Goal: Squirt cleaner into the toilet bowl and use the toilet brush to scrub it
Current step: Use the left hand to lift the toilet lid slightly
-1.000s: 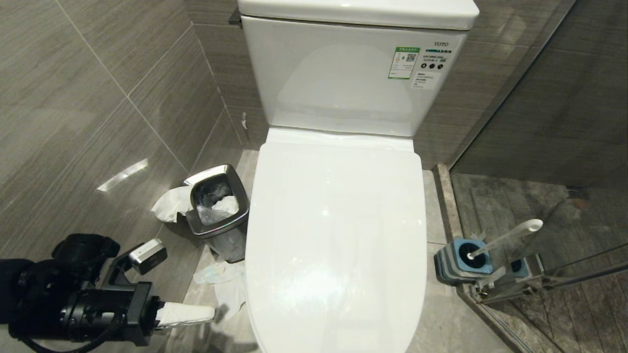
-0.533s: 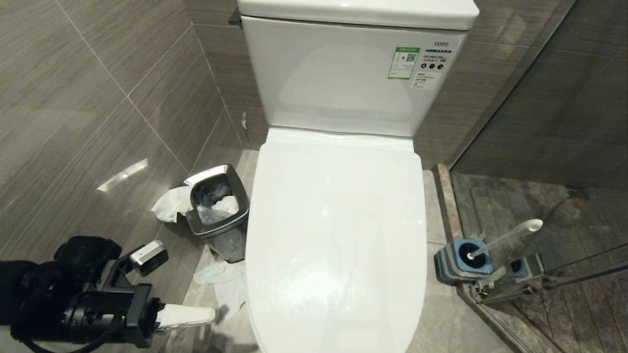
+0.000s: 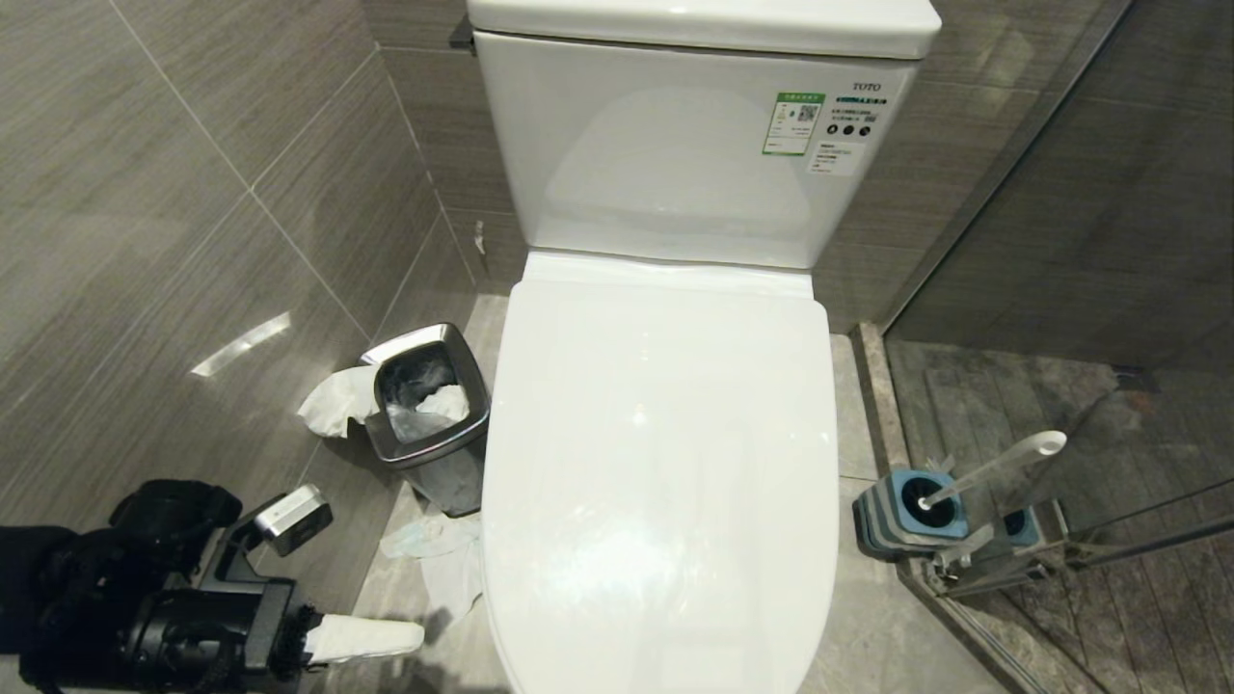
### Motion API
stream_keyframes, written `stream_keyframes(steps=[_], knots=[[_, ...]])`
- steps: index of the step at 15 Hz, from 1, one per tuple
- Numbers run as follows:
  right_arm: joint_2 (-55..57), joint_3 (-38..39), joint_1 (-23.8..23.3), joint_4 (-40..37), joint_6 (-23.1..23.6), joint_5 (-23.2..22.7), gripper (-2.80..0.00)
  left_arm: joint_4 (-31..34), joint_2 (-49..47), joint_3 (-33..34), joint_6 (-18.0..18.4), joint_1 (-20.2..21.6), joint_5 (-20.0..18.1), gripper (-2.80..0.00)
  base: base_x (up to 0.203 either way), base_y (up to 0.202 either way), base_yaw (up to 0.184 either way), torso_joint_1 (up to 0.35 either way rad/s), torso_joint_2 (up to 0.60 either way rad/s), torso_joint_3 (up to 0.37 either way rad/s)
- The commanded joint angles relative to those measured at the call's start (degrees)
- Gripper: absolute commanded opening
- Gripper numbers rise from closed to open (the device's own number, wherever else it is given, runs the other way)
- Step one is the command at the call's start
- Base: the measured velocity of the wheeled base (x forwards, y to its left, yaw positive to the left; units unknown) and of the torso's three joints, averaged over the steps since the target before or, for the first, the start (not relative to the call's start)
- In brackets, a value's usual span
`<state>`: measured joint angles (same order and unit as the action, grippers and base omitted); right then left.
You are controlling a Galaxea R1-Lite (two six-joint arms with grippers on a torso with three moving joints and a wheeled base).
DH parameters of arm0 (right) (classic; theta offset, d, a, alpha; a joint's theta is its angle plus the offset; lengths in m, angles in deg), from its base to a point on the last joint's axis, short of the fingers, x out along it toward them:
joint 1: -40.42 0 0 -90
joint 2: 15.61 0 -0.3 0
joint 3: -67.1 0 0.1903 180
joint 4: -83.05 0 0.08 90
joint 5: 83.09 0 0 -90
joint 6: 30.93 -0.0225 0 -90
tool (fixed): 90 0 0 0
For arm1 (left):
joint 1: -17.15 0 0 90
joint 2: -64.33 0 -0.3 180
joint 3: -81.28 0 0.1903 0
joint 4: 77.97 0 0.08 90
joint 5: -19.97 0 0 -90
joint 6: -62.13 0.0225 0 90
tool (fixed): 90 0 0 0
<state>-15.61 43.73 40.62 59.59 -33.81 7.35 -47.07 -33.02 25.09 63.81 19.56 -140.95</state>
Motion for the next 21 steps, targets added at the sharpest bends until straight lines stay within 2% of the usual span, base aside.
stream_keyframes(steps=[1, 3, 6, 9, 11, 17, 21], knots=[[0.1, 0.0, 0.1, 0.0, 0.0, 0.0, -2.80, 0.0, 0.0, 0.3, 0.0, -0.2, -1.3, 0.00, 0.000, 0.000, 0.000, 0.000, 0.00, 0.000], [0.1, 0.0, 0.1, 0.0, 0.0, 0.0, -2.80, -0.1, -0.1, 0.1, 0.1, -0.7, -1.6, 0.00, 0.000, 0.000, 0.000, 0.000, 0.00, 0.000], [0.1, 0.0, 0.1, 0.0, 0.0, 0.0, -2.80, -2.8, 0.1, 1.6, 3.5, -1.7, -1.7, 0.00, 0.000, 0.000, 0.000, 0.000, 0.00, 0.000], [0.1, 0.0, 0.1, 0.0, 0.0, 0.0, -2.80, -3.1, -1.7, 1.4, 2.0, -3.1, -1.9, 0.00, 0.000, 0.000, 0.000, 0.000, 0.00, 0.000], [0.1, 0.0, 0.1, 0.0, 0.0, 0.0, -2.80, -4.6, -3.4, 2.1, 1.9, -3.3, -3.9, 0.00, 0.000, 0.000, 0.000, 0.000, 0.00, 0.000], [0.1, 0.0, 0.0, 0.0, 0.0, 0.0, -2.80, -17.6, -11.6, 1.7, 1.7, -3.4, -4.6, 0.00, 0.000, 0.000, 0.000, 0.000, 0.00, 0.000], [0.1, 0.0, 0.0, 0.0, 0.0, 0.0, -2.80, -18.0, -13.2, 1.5, 0.8, -3.5, -4.6, 0.00, 0.000, 0.000, 0.000, 0.000, 0.00, 0.000]])
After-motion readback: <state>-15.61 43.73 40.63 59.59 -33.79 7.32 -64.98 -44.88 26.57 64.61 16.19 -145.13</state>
